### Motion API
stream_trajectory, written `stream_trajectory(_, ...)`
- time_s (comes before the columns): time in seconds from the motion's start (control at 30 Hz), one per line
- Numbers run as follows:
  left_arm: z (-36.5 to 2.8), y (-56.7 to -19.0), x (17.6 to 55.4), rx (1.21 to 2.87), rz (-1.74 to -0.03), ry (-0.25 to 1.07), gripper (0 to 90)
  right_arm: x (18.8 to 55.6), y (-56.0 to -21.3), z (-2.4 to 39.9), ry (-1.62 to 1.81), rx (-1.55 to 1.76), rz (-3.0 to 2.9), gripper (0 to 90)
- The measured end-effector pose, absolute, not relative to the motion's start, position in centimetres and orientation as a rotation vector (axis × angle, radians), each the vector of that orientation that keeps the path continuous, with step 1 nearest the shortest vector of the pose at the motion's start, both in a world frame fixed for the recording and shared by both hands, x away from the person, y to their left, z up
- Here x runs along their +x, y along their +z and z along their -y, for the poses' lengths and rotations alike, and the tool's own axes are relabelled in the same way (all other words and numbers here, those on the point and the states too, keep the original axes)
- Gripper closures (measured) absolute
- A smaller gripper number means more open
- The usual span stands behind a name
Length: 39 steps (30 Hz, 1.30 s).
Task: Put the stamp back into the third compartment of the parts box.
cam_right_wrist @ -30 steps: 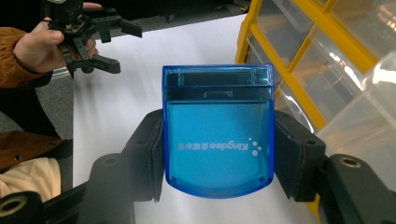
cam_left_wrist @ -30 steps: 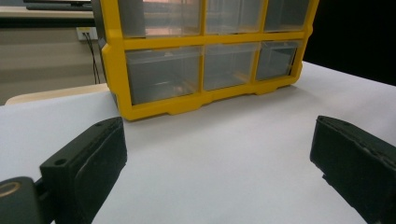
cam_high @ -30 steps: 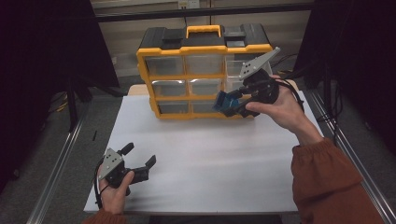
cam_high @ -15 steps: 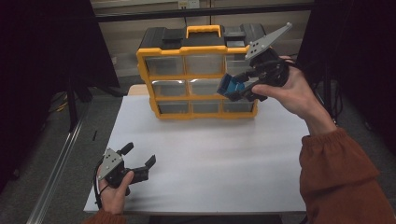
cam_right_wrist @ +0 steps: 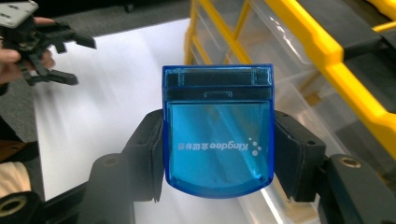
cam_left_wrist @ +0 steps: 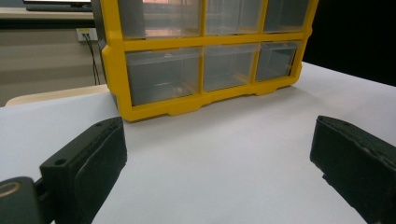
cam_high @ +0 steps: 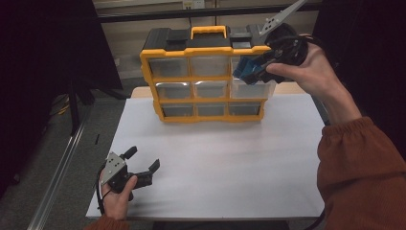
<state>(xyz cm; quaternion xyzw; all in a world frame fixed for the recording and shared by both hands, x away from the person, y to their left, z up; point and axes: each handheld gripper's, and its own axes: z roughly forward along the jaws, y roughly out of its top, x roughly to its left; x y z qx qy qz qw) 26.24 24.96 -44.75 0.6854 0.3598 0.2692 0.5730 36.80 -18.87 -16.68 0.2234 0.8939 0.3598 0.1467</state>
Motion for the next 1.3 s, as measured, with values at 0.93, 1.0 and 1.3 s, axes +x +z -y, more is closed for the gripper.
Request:
stream_trajectory(0.93,-25.0,-44.8,26.3,1.616,-0.835,0.628,4.0,42.5,-16.6,19.3,0.786,0.921,-2.644,41.8)
stream_trajectory(1.0,-25.0,-44.7,26.3,1.621,-0.834,0.632,4.0,42.8,-16.6,19.3,0.730,0.926,-2.649,41.8)
stream_trajectory(1.3,-25.0,-44.8,26.3,1.619,-0.836,0.629,4.0,43.5,-17.1,19.2,0.660,0.953,-2.686,41.8)
